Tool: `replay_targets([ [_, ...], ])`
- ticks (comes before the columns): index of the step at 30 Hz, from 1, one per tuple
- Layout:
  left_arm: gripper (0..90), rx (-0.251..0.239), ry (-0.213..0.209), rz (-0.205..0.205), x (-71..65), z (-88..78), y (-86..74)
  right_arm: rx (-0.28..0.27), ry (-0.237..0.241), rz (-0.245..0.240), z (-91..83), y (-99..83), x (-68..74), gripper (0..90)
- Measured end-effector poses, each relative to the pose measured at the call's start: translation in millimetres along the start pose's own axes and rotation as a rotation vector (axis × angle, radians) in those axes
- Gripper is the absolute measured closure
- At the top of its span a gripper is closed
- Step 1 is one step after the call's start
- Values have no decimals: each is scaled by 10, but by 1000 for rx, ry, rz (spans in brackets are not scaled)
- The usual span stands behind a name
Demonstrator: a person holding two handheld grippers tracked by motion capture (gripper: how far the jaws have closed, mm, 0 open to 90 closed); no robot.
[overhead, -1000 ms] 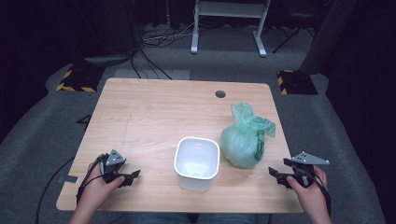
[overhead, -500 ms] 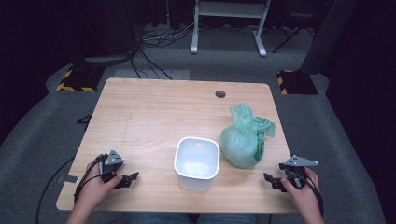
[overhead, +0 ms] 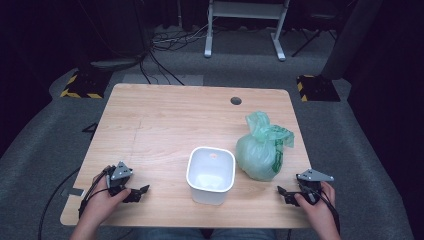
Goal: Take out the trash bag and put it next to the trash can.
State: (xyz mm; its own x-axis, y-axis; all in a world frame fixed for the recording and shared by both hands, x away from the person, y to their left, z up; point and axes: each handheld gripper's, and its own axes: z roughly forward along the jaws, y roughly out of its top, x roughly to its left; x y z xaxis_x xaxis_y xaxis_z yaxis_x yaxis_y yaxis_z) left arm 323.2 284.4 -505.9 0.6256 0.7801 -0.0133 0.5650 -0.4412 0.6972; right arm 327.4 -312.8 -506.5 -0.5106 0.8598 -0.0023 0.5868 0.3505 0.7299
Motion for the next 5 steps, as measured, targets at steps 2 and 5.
replay_targets([
  [2, 89, -1, 1, 0, -1, 1, 0, 0, 0, -1, 0, 0, 0, 86],
  [5, 88, -1, 2, 1, -1, 1, -1, -1, 0, 0, 1, -1, 0, 86],
])
